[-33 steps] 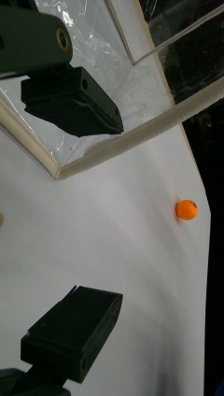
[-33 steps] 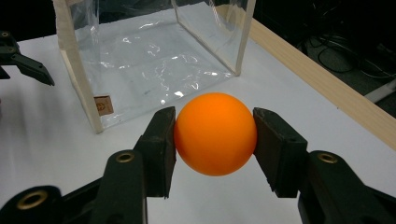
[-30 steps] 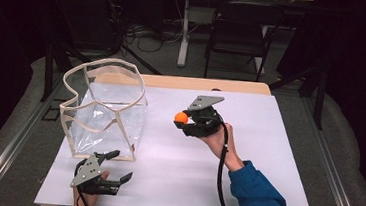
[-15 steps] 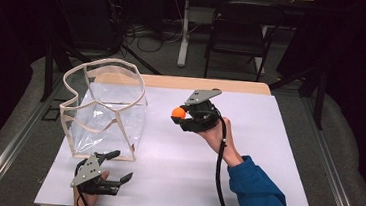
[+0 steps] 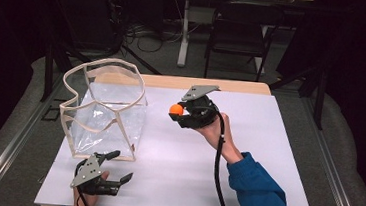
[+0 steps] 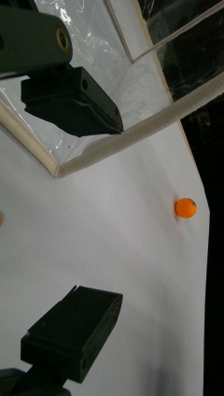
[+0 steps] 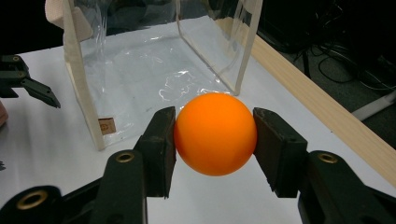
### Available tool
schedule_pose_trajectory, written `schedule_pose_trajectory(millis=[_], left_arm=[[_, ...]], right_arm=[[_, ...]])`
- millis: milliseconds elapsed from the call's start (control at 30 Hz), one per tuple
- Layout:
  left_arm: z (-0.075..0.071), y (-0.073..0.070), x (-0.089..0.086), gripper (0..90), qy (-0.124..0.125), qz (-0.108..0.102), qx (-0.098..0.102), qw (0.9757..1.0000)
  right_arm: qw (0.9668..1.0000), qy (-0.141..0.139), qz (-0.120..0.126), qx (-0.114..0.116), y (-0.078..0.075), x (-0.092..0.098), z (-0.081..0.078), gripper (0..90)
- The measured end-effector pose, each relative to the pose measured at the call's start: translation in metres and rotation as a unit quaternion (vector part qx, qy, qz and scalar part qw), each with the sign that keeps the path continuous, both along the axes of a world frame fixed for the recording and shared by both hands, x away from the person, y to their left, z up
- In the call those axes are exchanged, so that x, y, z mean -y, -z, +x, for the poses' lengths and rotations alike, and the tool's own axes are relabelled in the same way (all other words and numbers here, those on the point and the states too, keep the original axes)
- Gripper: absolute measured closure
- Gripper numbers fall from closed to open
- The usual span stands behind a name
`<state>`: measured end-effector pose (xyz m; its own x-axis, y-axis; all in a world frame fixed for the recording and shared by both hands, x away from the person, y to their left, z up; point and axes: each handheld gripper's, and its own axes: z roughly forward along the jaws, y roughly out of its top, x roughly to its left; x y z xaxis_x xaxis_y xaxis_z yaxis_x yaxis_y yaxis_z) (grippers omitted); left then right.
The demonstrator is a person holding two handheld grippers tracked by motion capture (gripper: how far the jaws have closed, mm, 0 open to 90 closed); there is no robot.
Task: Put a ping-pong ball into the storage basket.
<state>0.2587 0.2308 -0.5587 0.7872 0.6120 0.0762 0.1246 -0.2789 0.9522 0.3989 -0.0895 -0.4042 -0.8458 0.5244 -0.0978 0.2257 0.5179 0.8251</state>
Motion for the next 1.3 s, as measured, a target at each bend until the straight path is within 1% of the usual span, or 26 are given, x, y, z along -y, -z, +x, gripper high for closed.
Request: schedule_pose_trajectory(millis=[67,200,300,433,700,833,1033,1300], left_arm=[[0.0,0.0,0.0,16.1,0.0,0.001,0.0,1.0],[-0.001,-0.001,0.001,16.1,0.002,0.001,0.001,1.0],[0.0,0.0,0.001,16.1,0.004,0.001,0.0,1.0],[0.0,0.0,0.001,16.1,0.002,0.0,0.001,1.0],[0.0,0.0,0.001,16.1,0.001,0.001,0.0,1.0],[0.0,0.0,0.0,16.1,0.001,0.0,-0.001,1.0],[0.0,0.0,0.001,16.1,0.004,0.001,0.002,1.0],[0.0,0.0,0.001,16.1,0.004,0.0,0.0,1.0]], right_arm=[[1.0,0.0,0.001,0.002,-0.002,-0.001,0.001,51.1],[1.0,-0.001,-0.009,0.004,-0.005,-0.004,0.002,51.1],[0.9999,-0.001,-0.01,0.005,-0.009,-0.006,0.002,51.1],[0.9999,-0.001,-0.01,0.01,-0.013,-0.007,0.005,51.1],[0.9999,-0.002,-0.013,0.011,-0.02,-0.012,0.012,51.0],[0.9998,-0.003,-0.012,0.012,-0.024,-0.015,0.013,51.0],[0.9997,-0.006,-0.018,0.013,-0.027,-0.021,0.015,51.1],[0.9997,-0.006,-0.019,0.016,-0.034,-0.024,0.016,51.0]])
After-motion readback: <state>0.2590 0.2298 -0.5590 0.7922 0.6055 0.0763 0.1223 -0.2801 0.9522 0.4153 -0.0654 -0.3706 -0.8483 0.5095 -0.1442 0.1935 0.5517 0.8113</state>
